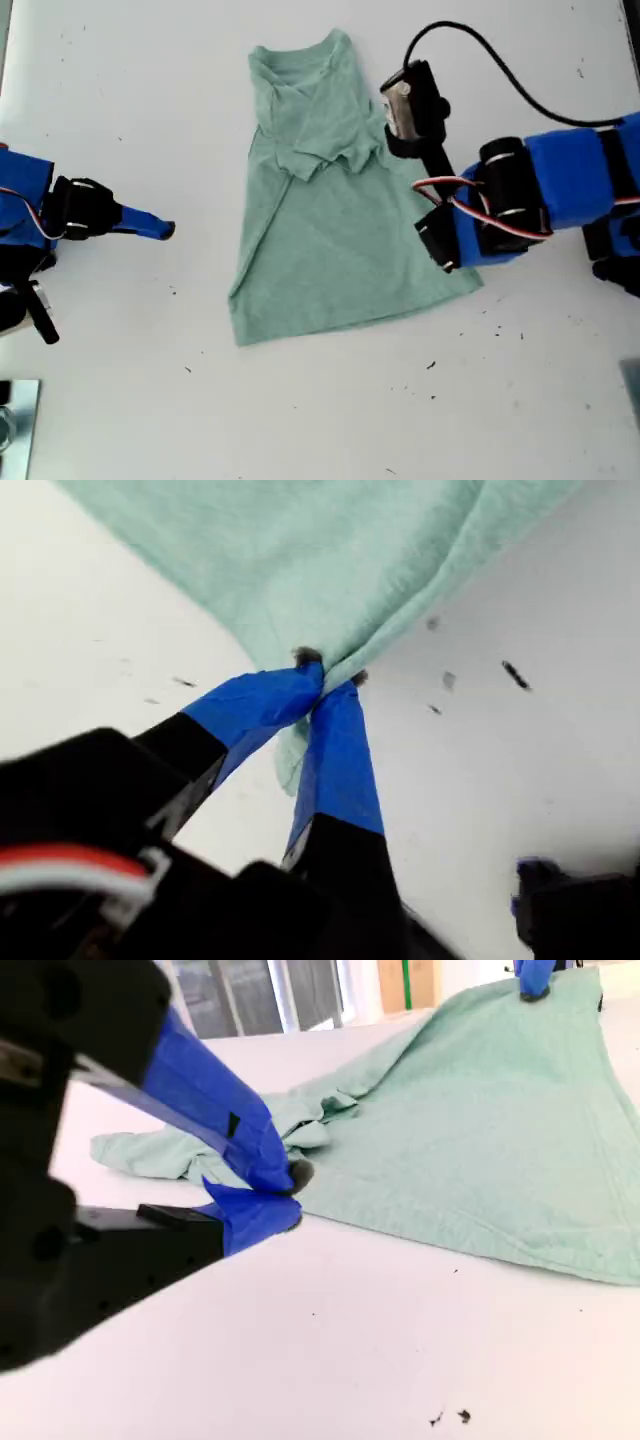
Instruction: Fold t shirt
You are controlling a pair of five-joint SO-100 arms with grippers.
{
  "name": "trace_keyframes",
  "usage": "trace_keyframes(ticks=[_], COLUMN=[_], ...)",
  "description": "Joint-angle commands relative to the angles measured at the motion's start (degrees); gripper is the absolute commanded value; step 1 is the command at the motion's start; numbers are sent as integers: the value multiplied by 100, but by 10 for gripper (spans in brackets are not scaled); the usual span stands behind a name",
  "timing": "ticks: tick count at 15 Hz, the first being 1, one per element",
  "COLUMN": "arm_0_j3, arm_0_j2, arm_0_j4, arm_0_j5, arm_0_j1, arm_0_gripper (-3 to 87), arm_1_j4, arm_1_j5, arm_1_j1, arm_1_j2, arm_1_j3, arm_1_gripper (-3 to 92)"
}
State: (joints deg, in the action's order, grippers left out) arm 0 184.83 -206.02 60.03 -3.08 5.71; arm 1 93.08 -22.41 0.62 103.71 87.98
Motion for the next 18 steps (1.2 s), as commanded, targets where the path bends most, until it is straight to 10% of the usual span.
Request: trace_keyframes(ticks=[1,7,8,11,15,18], arm_0_j3=[79,88,88,88,62,62], arm_0_j2=[-53,-53,-53,-53,-53,-53], arm_0_j4=[-70,-79,-79,-79,-44,-44], arm_0_j5=[-70,-70,-70,-53,-44,-70], arm_0_j1=[44,-18,-18,-18,53,158], arm_0_gripper=[-1,-1,-1,8,14,36], arm_1_j4=[-483,-2452,-2408,-1037,431,-1389], arm_1_j5=[-141,211,281,527,545,-554], arm_1_j1=[79,-44,70,475,396,-756], arm_1_j2=[-79,-1960,-2101,-1819,264,3507], arm_1_j3=[-765,-1020,-1125,-1811,-1204,3841], arm_1_gripper=[-15,38,213,329,256,73])
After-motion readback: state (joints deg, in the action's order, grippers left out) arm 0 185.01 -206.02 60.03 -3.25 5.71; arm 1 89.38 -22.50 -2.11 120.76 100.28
